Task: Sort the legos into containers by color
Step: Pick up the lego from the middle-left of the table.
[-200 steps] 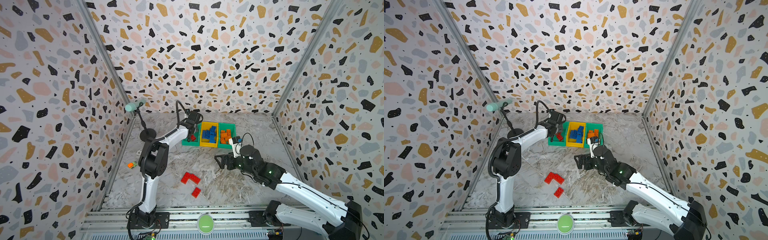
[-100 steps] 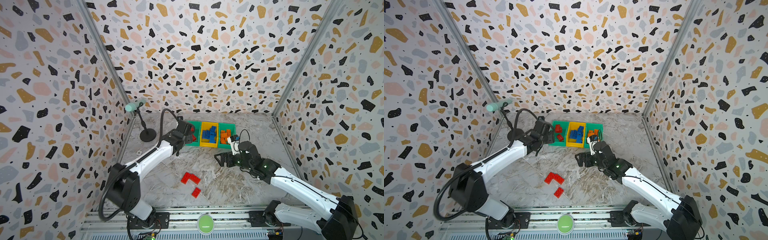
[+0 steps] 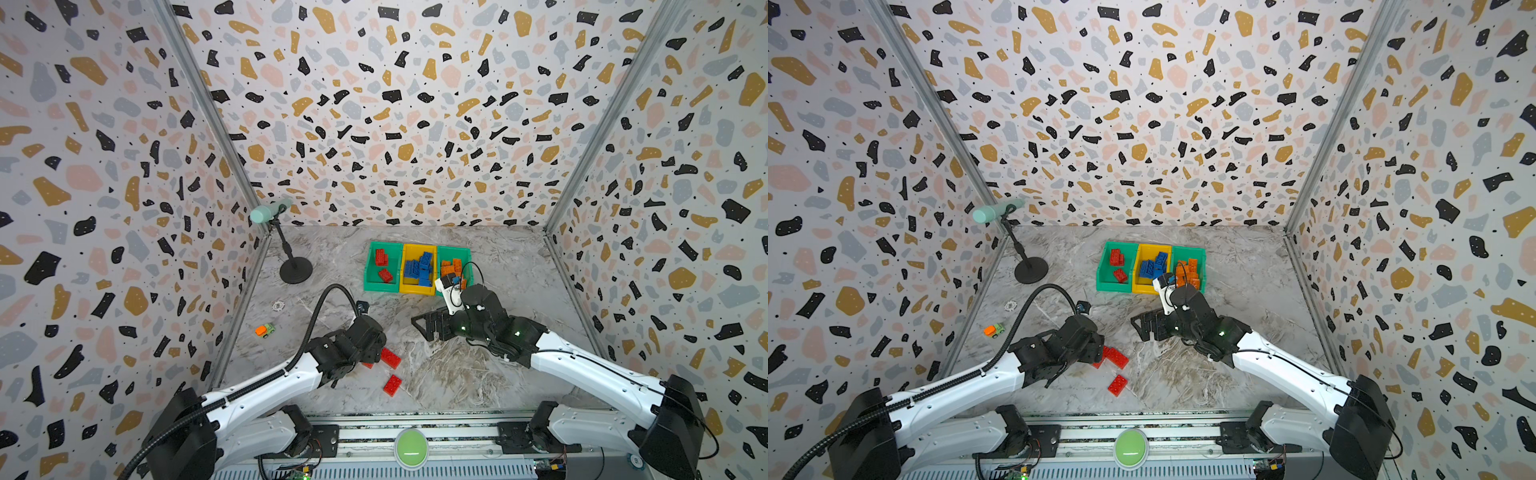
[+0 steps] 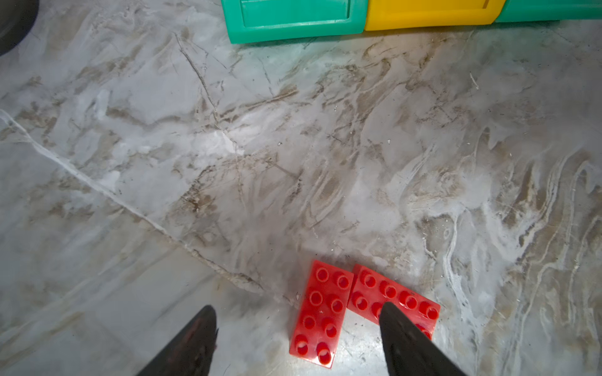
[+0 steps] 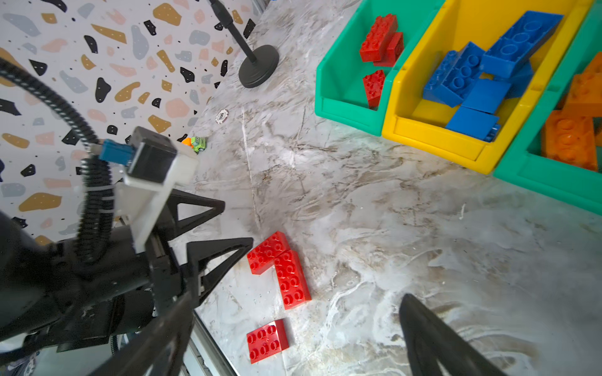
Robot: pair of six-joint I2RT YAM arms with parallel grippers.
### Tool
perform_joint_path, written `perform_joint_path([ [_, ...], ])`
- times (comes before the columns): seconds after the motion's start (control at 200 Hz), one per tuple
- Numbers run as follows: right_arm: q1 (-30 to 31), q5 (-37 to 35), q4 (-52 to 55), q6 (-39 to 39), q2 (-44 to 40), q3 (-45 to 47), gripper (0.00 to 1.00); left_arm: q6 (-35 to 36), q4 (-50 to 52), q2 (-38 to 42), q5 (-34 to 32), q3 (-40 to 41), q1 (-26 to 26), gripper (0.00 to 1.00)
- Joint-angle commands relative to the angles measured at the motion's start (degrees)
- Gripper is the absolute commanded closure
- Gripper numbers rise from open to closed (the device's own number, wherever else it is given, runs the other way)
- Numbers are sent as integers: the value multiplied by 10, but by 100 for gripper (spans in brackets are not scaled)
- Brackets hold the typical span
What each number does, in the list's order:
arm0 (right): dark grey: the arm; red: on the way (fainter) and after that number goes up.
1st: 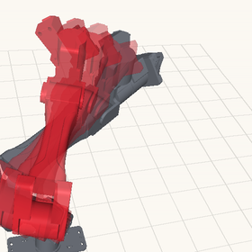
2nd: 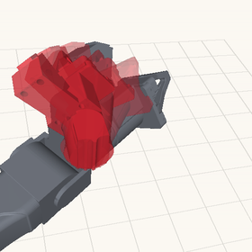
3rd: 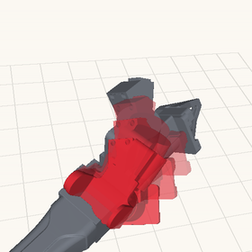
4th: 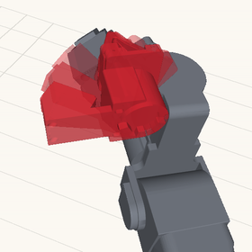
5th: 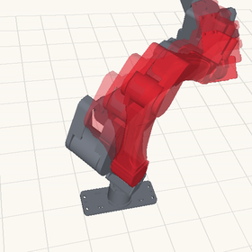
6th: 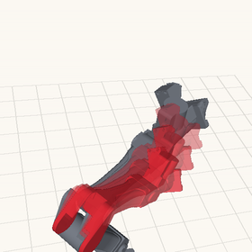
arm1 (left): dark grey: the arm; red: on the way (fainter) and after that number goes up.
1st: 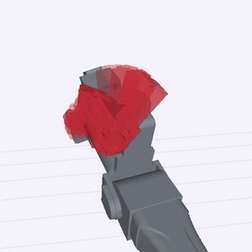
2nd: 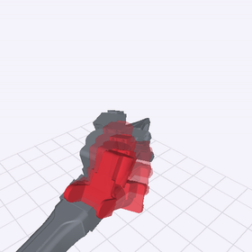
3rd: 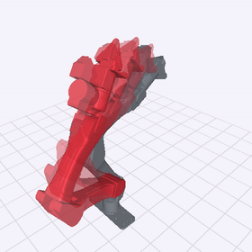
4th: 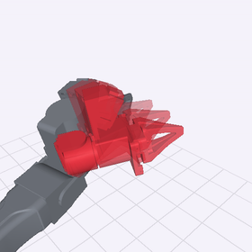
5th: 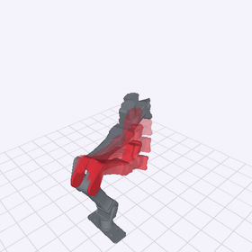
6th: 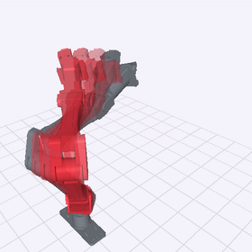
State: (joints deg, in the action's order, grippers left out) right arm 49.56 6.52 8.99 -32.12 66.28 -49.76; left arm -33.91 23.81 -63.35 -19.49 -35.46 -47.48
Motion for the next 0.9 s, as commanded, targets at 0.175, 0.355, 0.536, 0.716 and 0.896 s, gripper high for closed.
perform_joint_path([
  [0.175,14,-52,37,-15,-42,-13,1,-41,-27,-51,1,37,-57,19],
  [0.355,14,-56,38,-16,-52,-6,1,-55,-25,-75,-8,50,-75,20],
  [0.536,14,-56,38,-9,-47,-9,1,-68,-23,-114,-25,48,-76,29],
  [0.716,13,-59,38,-3,-50,-8,1,-64,-30,-153,-48,39,-74,43],
  [0.896,9,-63,42,-4,-61,0,1,-56,-33,-189,-59,18,-68,72],
])
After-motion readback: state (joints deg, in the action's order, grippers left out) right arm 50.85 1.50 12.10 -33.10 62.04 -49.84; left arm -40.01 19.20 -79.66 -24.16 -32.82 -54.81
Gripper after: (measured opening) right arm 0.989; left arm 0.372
